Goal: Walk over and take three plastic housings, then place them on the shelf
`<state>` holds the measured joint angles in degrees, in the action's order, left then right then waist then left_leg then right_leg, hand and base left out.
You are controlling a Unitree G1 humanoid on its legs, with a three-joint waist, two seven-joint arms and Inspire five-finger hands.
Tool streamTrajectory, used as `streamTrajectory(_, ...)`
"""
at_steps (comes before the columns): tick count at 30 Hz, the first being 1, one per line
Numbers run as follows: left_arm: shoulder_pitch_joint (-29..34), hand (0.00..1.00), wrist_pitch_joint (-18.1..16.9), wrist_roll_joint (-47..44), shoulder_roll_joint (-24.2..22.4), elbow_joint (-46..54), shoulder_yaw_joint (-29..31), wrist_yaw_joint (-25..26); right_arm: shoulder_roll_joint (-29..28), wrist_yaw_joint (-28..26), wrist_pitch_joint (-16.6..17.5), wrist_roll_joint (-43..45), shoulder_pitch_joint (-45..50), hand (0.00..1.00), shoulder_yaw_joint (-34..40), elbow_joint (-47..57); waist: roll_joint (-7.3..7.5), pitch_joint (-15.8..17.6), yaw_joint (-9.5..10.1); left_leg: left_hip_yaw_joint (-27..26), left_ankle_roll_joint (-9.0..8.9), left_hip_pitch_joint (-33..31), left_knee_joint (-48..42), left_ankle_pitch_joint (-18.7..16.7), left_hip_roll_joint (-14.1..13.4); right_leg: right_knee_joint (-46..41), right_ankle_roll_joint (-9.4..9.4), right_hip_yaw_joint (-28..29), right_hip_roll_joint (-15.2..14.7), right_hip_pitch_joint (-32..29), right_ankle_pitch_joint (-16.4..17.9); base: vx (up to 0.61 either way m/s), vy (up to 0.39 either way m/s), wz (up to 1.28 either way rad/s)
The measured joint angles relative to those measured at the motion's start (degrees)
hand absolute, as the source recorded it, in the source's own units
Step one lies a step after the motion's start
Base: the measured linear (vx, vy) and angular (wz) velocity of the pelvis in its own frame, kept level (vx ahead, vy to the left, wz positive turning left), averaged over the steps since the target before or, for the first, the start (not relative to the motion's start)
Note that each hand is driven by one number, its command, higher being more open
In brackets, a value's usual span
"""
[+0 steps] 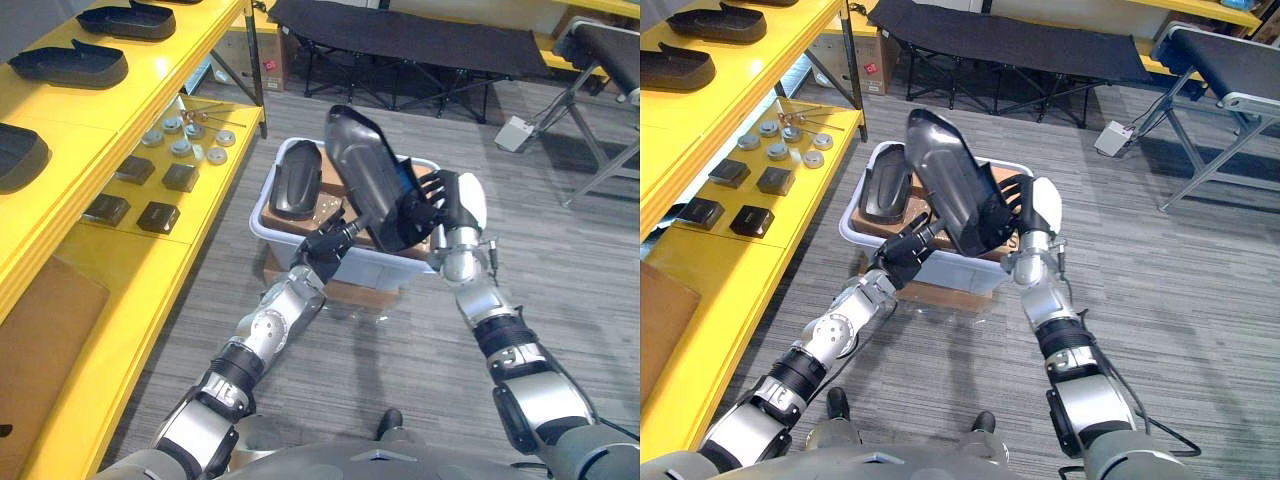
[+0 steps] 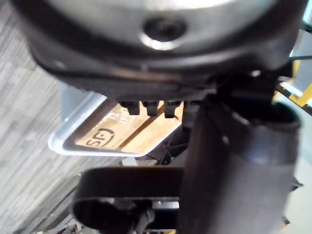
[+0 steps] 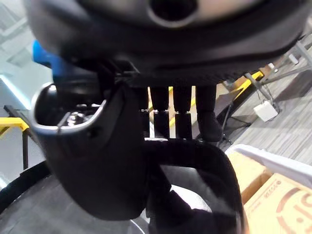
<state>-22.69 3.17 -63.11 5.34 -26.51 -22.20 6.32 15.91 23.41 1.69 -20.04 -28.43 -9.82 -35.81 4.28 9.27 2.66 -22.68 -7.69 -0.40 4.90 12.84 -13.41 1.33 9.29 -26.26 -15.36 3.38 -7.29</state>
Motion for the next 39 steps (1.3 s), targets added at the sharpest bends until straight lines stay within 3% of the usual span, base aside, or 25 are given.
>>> streamTrajectory(10,-0.19,1.0,-1.98,-1.67,-2.46,-2.36,-2.39,3.95,-5.02,0.02,1.96,1.17,3.51,0.0,-4.8,0.02,0.12,0.0,-0.15,0.51,-0.36,1.22,0.24,-0.51,0.26,-0.31,-0.35,-0.07,-0.36,1.19,0.44,-0.05,-0.002,0.01)
streamTrajectory(11,-0.19,0.0,-2.14,-1.78,-2.49,-2.46,-2.75,4.36,-5.03,0.1,2.01,1.18,3.65,0.0,-4.85,0.02,0.12,0.0,-0.14,0.56,-0.36,1.22,0.24,-0.51,0.33,-0.31,-0.31,-0.08,-0.42,1.19,0.41,-0.05,0.007,0.02)
streamTrajectory(19,-0.16,0.0,-8.96,-1.7,-2.73,-4.11,-3.82,10.67,-6.84,1.5,2.92,3.05,5.73,0.0,-6.19,0.96,0.18,-0.04,-0.41,0.94,-0.26,1.39,0.06,-0.43,0.67,0.13,-0.09,-0.4,-0.59,1.87,0.19,0.0,0.001,0.02)
streamTrajectory(23,1.29,0.0,-12.34,-1.7,-2.91,-5.06,-1.71,14.65,-7.29,2.48,5.67,3.55,9.24,0.0,-8.48,5.45,1.07,-0.98,-1.11,0.98,-0.29,1.54,0.02,-0.45,0.84,0.96,0.33,-0.7,-0.57,2.21,-0.1,0.0,0.0,0.0)
streamTrajectory(28,3.22,0.0,-15.18,-1.57,-4.27,-5.16,-1.0,15.99,-9.54,3.58,9.02,5.63,12.0,0.0,-9.02,8.82,1.27,-1.67,-1.33,1.09,-0.66,1.93,0.06,-0.94,0.92,1.79,0.38,-1.11,-0.47,2.98,-0.08,0.0,-0.002,0.01)
streamTrajectory(31,4.48,0.0,-17.37,0.64,-6.14,-5.69,-0.41,15.9,-10.49,4.62,9.17,5.86,13.26,0.0,-9.45,9.71,1.46,-2.02,-1.2,1.59,-0.97,1.9,0.2,-1.29,0.97,1.8,0.01,-1.69,-0.47,3.39,0.31,0.01,-0.005,0.07)
streamTrajectory(32,4.6,0.0,-17.47,0.77,-6.14,-5.69,-0.41,15.77,-10.66,4.65,9.3,5.91,13.59,1.0,-9.46,9.71,1.46,-2.02,-1.26,1.8,-0.99,1.91,0.2,-1.31,0.99,1.8,-0.12,-1.86,-0.47,3.56,0.47,0.0,-0.004,0.11)
streamTrajectory(39,5.23,0.0,-20.94,8.26,-7.51,-5.64,2.53,15.08,-11.26,1.99,13.7,9.44,19.28,1.0,-11.2,14.92,1.59,-2.24,-1.65,2.09,-0.93,1.93,0.04,-1.31,1.01,1.72,-0.03,-2.11,-0.46,3.72,0.74,0.0,0.0,0.01)
